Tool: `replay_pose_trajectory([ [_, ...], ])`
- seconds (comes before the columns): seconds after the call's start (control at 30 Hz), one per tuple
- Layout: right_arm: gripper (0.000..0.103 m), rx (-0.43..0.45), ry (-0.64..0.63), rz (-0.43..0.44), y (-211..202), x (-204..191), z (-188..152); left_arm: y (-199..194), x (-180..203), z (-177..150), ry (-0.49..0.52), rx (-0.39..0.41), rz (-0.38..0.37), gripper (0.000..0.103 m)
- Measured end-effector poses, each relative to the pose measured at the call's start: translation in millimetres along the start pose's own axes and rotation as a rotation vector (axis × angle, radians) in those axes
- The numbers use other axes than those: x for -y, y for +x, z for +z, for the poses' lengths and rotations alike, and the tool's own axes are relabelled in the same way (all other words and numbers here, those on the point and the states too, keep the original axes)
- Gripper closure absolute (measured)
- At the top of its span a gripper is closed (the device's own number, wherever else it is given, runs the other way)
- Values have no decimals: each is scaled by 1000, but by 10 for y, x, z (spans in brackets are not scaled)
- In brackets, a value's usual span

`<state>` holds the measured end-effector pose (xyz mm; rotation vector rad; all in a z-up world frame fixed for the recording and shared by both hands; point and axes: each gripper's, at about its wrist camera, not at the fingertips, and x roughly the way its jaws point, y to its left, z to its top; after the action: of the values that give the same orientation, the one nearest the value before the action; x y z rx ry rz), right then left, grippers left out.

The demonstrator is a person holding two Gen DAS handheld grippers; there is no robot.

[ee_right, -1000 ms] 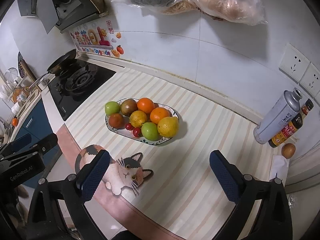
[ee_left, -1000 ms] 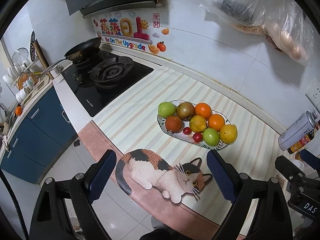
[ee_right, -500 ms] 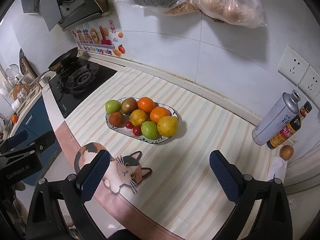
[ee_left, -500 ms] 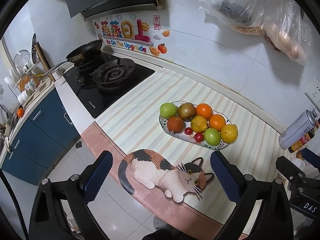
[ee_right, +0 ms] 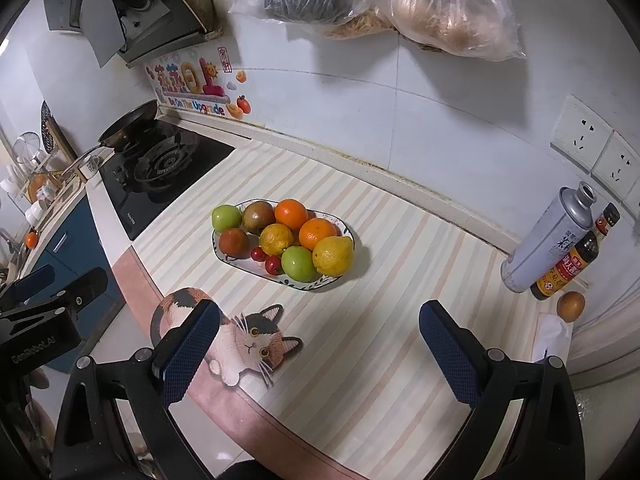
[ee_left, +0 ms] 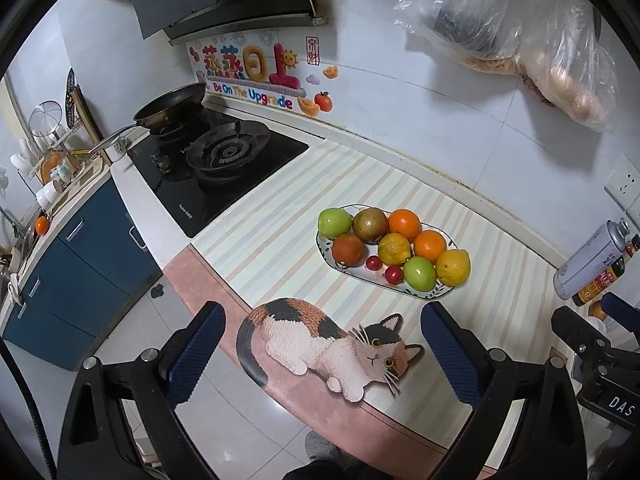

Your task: Organize fruits

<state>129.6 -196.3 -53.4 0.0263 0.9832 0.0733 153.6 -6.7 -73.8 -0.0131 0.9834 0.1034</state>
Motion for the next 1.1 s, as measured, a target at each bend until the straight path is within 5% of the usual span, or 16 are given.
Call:
replay_pose_trajectory([
  [1.1, 1, 20, 6, 2, -162, 147, 5, -211, 180, -56, 7, 23, -19, 3],
])
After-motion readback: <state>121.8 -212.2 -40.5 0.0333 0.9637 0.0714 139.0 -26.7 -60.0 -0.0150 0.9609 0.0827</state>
